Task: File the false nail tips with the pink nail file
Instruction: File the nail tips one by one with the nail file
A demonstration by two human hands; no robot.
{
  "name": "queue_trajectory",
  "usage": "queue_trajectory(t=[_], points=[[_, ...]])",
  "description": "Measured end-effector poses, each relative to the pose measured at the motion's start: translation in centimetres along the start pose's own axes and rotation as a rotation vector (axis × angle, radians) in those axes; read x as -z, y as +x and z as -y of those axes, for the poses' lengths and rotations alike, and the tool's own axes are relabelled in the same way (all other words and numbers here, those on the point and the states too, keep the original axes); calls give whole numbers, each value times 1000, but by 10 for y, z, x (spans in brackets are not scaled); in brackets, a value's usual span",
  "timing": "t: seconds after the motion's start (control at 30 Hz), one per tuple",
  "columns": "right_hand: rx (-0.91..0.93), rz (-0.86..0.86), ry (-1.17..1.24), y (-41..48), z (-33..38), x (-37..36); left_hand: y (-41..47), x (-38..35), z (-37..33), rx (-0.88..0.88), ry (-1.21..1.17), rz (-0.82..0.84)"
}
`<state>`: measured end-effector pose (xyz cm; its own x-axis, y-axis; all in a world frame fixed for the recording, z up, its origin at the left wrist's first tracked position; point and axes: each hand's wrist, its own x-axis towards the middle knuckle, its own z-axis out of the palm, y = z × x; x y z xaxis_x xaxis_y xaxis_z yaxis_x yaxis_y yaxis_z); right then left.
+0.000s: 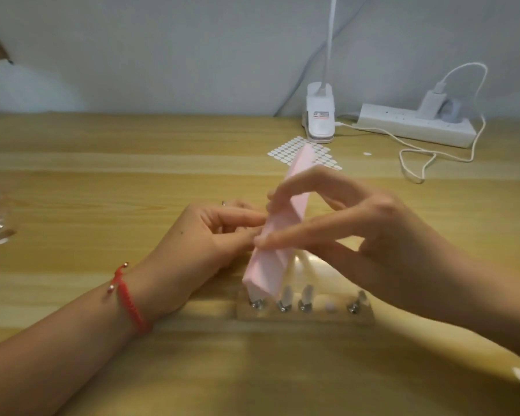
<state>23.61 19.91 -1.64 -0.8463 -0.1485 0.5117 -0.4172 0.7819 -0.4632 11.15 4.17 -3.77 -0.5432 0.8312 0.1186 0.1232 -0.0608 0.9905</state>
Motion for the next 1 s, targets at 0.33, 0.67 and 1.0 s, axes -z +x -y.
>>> queue_trajectory(t=[0.33, 0.67, 1.0], points=[[12, -42, -13, 2, -1, 0, 2, -4, 2, 3, -35, -69], [-107, -91, -7, 5, -9, 10, 0, -6, 2, -68, -35, -25], [-223, -121, -72, 9, -23, 21, -2, -6, -1, -79, -36, -41]])
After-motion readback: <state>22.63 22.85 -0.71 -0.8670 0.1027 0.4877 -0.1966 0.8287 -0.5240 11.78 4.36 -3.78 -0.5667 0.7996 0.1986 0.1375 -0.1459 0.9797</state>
